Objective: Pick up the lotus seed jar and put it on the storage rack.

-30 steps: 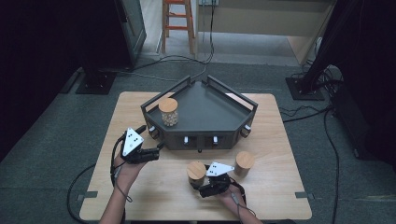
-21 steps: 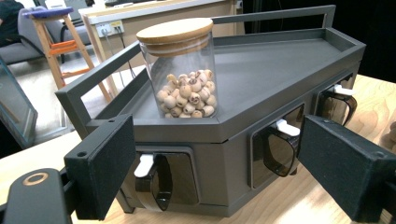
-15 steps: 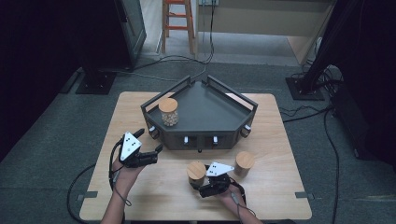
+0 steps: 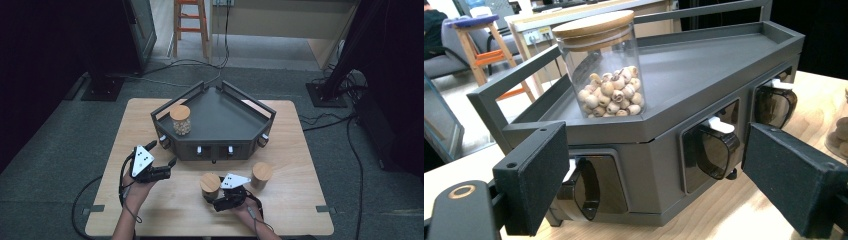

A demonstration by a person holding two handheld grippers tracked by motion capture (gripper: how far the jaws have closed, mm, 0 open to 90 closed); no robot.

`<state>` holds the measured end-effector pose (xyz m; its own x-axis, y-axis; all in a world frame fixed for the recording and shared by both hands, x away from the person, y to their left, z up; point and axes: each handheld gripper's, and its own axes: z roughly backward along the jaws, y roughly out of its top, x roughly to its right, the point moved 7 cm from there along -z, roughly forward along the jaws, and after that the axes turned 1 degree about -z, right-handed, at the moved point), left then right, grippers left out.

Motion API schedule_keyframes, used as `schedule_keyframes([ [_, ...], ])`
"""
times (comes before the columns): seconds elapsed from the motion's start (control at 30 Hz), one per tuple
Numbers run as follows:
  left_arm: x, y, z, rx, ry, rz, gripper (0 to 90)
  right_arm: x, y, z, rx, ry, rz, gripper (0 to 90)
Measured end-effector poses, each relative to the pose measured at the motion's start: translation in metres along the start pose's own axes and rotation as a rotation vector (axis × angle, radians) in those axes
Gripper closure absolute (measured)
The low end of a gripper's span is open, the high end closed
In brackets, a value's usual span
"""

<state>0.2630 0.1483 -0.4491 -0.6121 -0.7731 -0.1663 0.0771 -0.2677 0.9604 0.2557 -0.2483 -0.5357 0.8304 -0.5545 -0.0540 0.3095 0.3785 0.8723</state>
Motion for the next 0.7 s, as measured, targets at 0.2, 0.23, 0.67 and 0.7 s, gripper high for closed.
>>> schedule_keyframes([
  [0.2, 0.001, -0.003, 0.000, 0.007, 0.002, 0.010, 11.8, 0.000, 0.000, 0.000, 0.001, 0.001, 0.000, 15.6],
  [0.23, 0.001, -0.002, -0.001, 0.003, -0.001, 0.008, 11.7, 0.000, 0.000, 0.000, 0.001, 0.001, -0.001, 15.6],
  [0.67, 0.003, -0.015, 0.003, 0.002, 0.012, 0.039, 11.7, 0.000, 0.000, 0.000, 0.001, 0.002, 0.000, 15.6],
  [0.7, 0.003, -0.016, 0.003, 0.002, 0.012, 0.041, 11.7, 0.000, 0.000, 0.000, 0.001, 0.001, 0.000, 15.6],
])
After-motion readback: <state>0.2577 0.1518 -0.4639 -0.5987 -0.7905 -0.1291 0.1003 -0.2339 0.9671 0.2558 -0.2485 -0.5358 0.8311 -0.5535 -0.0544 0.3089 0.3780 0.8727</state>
